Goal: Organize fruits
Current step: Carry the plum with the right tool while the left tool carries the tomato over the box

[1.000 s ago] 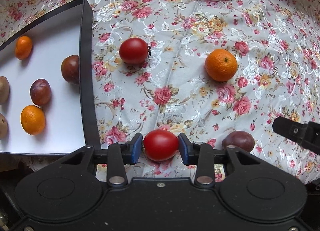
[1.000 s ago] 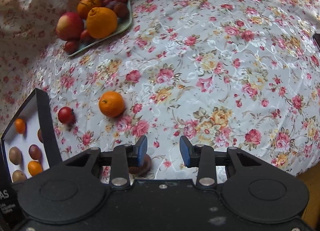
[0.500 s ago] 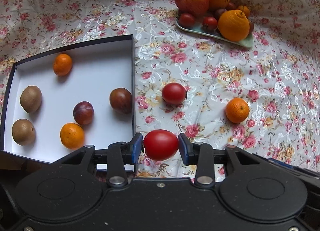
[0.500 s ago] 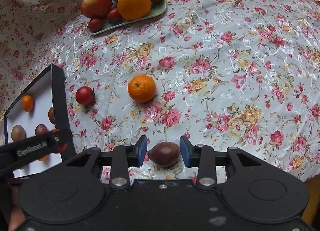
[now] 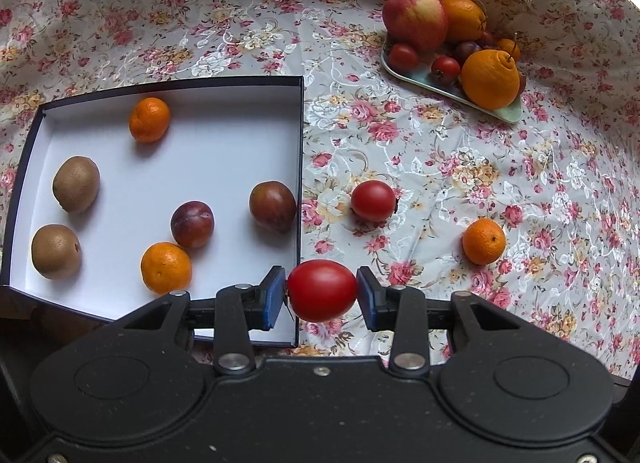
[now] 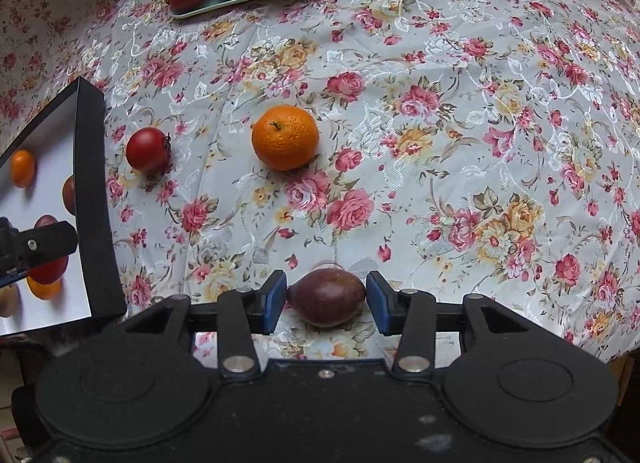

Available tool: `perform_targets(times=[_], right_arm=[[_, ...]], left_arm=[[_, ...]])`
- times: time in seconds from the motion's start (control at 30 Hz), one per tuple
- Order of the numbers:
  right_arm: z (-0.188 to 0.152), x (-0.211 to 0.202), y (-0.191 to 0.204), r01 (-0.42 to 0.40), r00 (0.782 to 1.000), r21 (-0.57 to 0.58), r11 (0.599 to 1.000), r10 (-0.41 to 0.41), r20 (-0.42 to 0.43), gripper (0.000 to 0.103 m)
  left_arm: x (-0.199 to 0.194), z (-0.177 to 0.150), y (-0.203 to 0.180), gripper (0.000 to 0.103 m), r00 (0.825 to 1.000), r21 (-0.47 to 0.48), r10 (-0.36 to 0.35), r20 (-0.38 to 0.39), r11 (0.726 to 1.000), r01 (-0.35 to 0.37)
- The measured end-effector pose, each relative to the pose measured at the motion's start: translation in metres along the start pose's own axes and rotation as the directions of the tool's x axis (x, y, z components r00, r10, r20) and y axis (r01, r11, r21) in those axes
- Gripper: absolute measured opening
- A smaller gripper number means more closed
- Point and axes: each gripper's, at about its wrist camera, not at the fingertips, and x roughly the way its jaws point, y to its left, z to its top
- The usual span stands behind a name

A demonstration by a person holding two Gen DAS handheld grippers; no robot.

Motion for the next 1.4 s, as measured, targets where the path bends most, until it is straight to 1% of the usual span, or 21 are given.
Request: perform_targets(times=[0.13, 0.2, 0.37, 0.5, 0.77, 0.93, 1.07, 1.23, 1.4], right_arm=[[-0.002, 0.012, 0.007, 0.024, 0.999, -0.010, 1.000, -0.024, -0.040, 0.043], [-0.003, 0.012, 0.012, 0.043, 0.998, -0.020, 0.999, -0.044, -0.033, 0.042], [-0.002, 0.009, 0.018, 0.032, 0.999, -0.013, 0.999, -0.032, -0.023, 0.040], [0.002, 0.004, 0.028, 0.043, 0.999, -0.022, 0.999, -0.043, 0.007, 0.038], [0.003, -0.010, 0.059, 0.040, 0.997, -0.068, 0.997, -0.035, 0.066, 0.037], [0.006, -0.020, 0.077, -0.011, 0.996, -0.076, 0.997, 0.017, 0.084, 0.037], [0.005, -0.033, 0.098, -0.067, 0.991, -0.097, 0.993, 0.078, 0.111, 0.037], [-0.003, -0.048, 0.128, -0.122, 0.979, -0.163, 0.979, 0.146, 0.146, 0.037], [-0.012, -0.057, 0.154, -0.143, 0.968, -0.238, 0.961, 0.186, 0.168, 0.038]], left_arm=[[-0.001, 0.002, 0.007, 0.047, 1.000, -0.019, -0.004, -0.001, 1.000, 0.004], [-0.003, 0.004, 0.011, 0.047, 1.000, -0.027, -0.002, 0.001, 1.000, 0.002], [-0.005, 0.007, 0.022, 0.047, 1.000, -0.048, 0.005, 0.005, 0.999, -0.004], [-0.008, 0.010, 0.031, 0.047, 1.000, -0.066, 0.012, 0.013, 0.998, -0.011], [-0.014, 0.015, 0.058, 0.047, 0.999, -0.113, 0.024, 0.024, 0.993, -0.021], [-0.017, 0.019, 0.083, 0.047, 0.998, -0.160, 0.048, 0.028, 0.986, -0.043], [-0.020, 0.023, 0.105, 0.047, 0.997, -0.197, 0.071, 0.039, 0.978, -0.063], [-0.021, 0.024, 0.131, 0.047, 0.994, -0.240, 0.102, 0.036, 0.967, -0.090], [-0.018, 0.024, 0.151, 0.047, 0.992, -0.267, 0.121, 0.021, 0.957, -0.111]])
